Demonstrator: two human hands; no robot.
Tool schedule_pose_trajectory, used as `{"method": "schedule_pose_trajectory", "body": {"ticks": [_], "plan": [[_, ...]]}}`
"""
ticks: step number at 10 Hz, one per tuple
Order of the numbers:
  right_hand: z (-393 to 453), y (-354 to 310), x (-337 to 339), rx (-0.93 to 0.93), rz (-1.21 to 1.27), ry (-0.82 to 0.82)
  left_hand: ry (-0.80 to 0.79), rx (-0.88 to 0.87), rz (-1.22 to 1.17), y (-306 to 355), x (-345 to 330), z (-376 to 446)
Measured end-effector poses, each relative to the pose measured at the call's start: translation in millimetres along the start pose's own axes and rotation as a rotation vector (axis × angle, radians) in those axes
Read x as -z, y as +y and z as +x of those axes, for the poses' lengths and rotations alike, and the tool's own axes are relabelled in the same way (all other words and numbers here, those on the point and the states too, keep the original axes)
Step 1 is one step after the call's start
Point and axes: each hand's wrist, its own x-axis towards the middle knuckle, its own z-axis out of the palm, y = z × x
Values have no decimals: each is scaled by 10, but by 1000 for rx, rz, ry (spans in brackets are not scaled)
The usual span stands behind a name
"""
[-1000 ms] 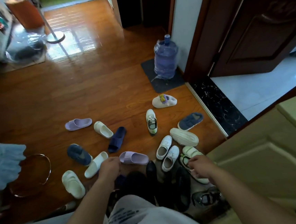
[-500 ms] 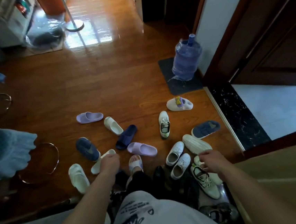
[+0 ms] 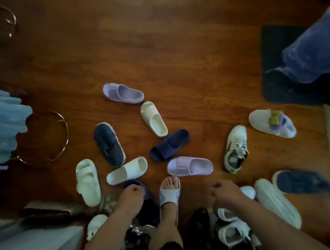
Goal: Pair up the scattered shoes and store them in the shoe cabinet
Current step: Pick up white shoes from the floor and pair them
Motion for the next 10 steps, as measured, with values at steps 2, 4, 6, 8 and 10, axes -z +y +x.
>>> {"method": "schedule_pose_trajectory", "body": {"ticks": [2,4,6,8,10], "plan": [[1693,-1010,-596,74,-246,-110,-9,128,-38,-191,-159,1566],[3106,-1870,-1059,136,70,-130,14,237,-134,-657,-350,2791],[3917,-2662,-1441,153,335,-193,-97,272,-403,-966,-568,3505],[3770,-2788,-1430,133,799,-142,-44,167,-453,-961,-475,3219],[2699,-2364,-977,164,937,-102,130,79,-386,-640,-283,2274]]}}
